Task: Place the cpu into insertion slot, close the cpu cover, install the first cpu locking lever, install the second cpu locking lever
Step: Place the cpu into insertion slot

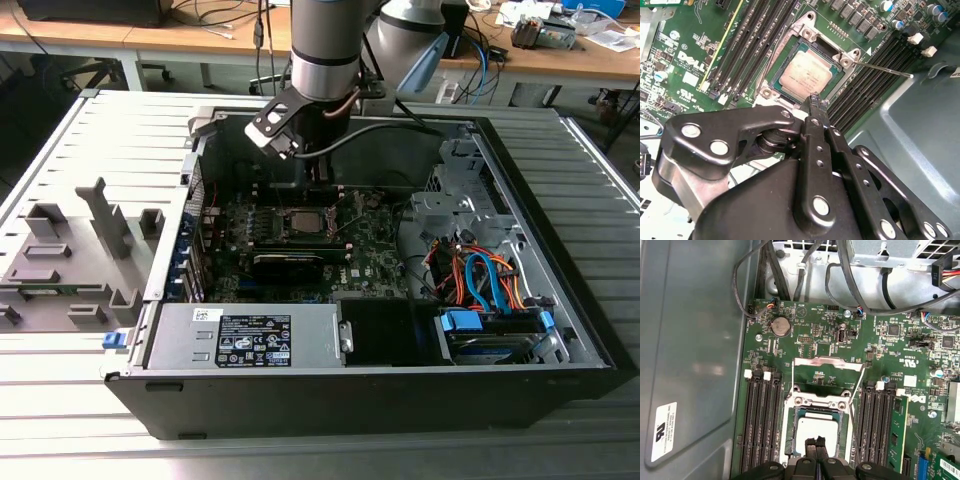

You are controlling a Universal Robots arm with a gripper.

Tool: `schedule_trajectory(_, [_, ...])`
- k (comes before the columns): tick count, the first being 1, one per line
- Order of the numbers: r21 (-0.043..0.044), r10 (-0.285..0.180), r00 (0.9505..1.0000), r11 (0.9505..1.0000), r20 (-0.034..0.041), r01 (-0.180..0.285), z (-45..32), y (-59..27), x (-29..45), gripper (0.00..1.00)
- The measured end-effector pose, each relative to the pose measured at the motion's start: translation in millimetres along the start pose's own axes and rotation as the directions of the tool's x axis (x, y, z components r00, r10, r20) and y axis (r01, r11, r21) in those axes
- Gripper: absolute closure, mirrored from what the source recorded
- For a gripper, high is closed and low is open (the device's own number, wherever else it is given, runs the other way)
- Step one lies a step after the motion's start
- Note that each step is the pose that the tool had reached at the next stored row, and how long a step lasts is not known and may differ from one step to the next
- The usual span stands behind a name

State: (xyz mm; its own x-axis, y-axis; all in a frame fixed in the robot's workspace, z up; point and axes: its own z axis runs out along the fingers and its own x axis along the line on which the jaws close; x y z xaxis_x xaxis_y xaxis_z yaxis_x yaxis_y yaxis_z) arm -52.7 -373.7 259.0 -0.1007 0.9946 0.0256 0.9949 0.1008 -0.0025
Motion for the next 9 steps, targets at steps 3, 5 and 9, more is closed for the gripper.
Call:
schedule_trajectory(3, [0.0000,0.000,1.0000,1.0000,-0.0004,0.000,-2.8,0.0,0.1,0.89])
schedule_trajectory(5, [-0.0001,0.000,1.0000,1.0000,-0.0007,0.000,-3.7,0.0,0.1,0.89])
schedule_trajectory(9, [-0.0003,0.000,1.0000,1.0000,-0.0012,0.000,-5.6,0.0,0.2,0.89])
